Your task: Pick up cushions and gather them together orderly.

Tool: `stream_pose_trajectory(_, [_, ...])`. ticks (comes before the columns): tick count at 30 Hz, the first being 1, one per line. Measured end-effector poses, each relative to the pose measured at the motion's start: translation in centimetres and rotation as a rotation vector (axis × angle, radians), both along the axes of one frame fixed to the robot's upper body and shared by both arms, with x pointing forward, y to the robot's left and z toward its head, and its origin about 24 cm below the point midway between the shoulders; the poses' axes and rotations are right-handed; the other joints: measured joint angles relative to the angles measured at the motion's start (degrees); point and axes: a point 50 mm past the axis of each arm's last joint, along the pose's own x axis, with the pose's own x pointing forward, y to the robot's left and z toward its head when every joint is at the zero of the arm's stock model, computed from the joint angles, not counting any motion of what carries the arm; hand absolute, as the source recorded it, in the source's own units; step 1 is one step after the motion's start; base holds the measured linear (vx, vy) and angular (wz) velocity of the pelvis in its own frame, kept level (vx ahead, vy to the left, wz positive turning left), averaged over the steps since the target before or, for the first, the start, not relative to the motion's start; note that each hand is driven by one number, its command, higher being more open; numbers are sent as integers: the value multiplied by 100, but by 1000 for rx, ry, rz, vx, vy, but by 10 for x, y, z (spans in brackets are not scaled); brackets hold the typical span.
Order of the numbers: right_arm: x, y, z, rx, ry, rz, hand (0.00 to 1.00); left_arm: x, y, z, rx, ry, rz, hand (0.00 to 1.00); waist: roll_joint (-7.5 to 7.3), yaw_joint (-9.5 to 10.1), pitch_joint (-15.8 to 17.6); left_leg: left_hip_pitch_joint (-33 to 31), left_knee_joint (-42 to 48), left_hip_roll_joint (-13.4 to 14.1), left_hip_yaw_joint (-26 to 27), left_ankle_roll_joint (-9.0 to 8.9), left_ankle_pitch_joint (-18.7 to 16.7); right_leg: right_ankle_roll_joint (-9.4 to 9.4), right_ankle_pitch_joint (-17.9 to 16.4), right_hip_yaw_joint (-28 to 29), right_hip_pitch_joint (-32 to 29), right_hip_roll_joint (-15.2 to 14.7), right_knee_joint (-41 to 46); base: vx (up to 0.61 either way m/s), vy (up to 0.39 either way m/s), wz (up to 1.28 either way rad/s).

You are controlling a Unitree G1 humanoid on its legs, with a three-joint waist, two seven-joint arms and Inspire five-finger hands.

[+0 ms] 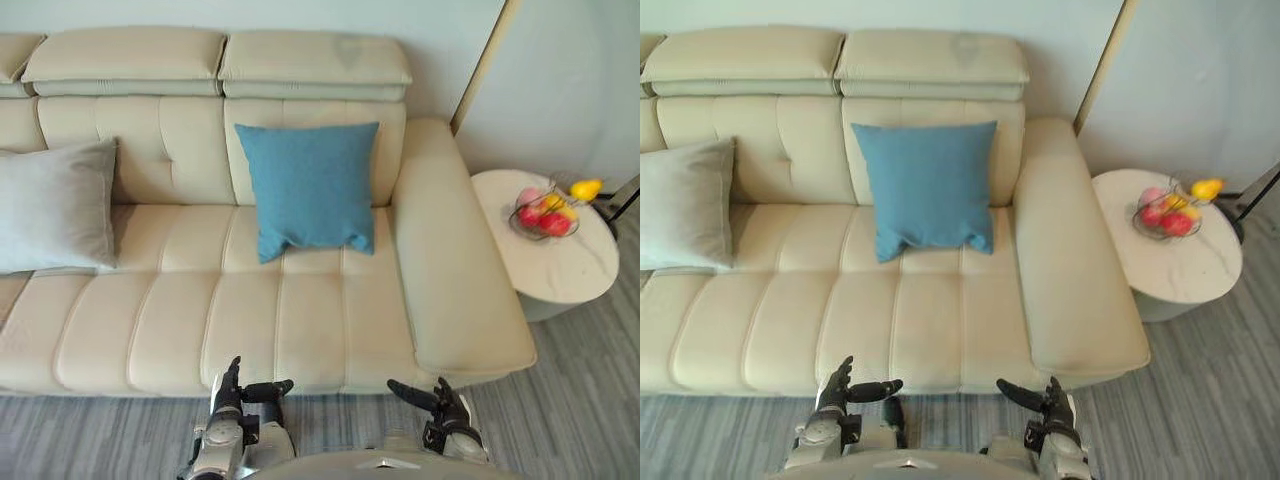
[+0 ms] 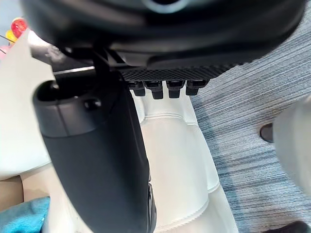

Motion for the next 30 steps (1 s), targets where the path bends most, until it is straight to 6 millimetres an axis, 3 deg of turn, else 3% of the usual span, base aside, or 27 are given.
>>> stream_pose_trajectory(2, [11, 0, 3, -4, -24, 4, 100, 0, -8, -2, -18, 7, -3, 100, 123, 13, 79, -292, 0, 40, -97, -31, 170, -231, -60, -27, 120, 118, -685, -158, -129, 14])
stream_pose_trajectory(4, [6, 0, 2, -12, -7, -8, 100, 1, -17, -3, -39, 11, -22, 100, 284, 8, 195, -325, -39, 122, -418, -76, 361, -313, 64, -355, 315, 227, -857, -209, -59, 62])
stream_pose_trajectory(7, [-2, 2, -1, -10, 13, -18, 100, 3, -21, -2, -42, 1, -37, 100, 309, 4, 177, -349, -220, 127, -625, -123, 465, -433, 140, -695, 335, 218, -930, -172, 14, 45])
stream_pose_trajectory(8, [-1, 4, -1, -7, 13, -22, 100, 7, -21, 0, -45, -12, -44, 100, 261, 3, 224, -468, 139, 164, -599, -76, 287, -447, 196, -776, 323, 147, -931, -134, 83, 41])
stream_pose_trajectory(10, [-4, 3, -1, -15, 19, -28, 100, 11, -20, 2, -43, -25, -42, 100, 150, -16, 273, -544, 1574, 191, -605, 42, -710, -347, 313, -838, 327, -100, -922, -85, 154, 30])
stream_pose_trajectory(11, [-5, 3, -1, -15, 19, -29, 100, 11, -21, 2, -44, -26, -42, 100, 151, -16, 271, -527, 1766, 224, -605, 50, -869, -313, 336, -831, 325, -130, -930, -83, 191, 13])
stream_pose_trajectory(12, [-5, 3, -1, -16, 20, -30, 100, 11, -23, 1, -52, -23, -41, 100, 178, -38, 255, -425, 2072, 306, -624, -13, -1215, -215, 399, -811, 308, -187, -950, -71, 190, 3])
stream_pose_trajectory(14, [-4, 0, -1, -14, 14, -40, 100, 9, -30, -1, -75, -14, -38, 100, 244, -45, 219, -269, 1817, 276, -610, -148, -1504, -33, 508, -724, 242, -208, -993, -93, 289, -8])
stream_pose_trajectory(17, [-8, 17, -5, 45, 34, -40, 100, 4, -16, -3, -32, 15, -38, 100, -48, -80, 55, 9, 1144, -185, -391, 51, -1255, 64, 822, -541, 406, -459, -1608, -65, 237, -8])
stream_pose_trajectory(19, [-13, 14, -7, 45, 51, -70, 100, 0, -14, -5, -28, 33, -37, 100, -52, -89, 37, 239, 807, -395, -332, 89, -1150, 86, 997, -365, 562, -535, -1867, -25, 125, 1])
stream_pose_trajectory(24, [-20, 5, -10, 38, 88, -109, 100, -15, -7, -14, -11, 114, -27, 100, 3, -125, -60, 637, 291, -596, -246, 95, -947, 91, 1150, -284, 846, -552, -2250, 30, 36, -6])
stream_pose_trajectory(28, [-29, -1, -14, 34, 132, -132, 100, -20, -3, -16, -3, 135, -23, 100, 27, -129, -79, 878, 78, -574, -250, 60, -850, 61, 1179, -261, 1049, -441, -2434, 105, -38, -5])
stream_pose_trajectory(30, [-30, -3, -14, 31, 143, -129, 100, -24, -2, -17, -5, 150, -24, 100, 21, -147, -90, 934, 28, -546, -301, 52, -845, -41, 1202, -267, 1142, -376, -2558, 84, -47, -2])
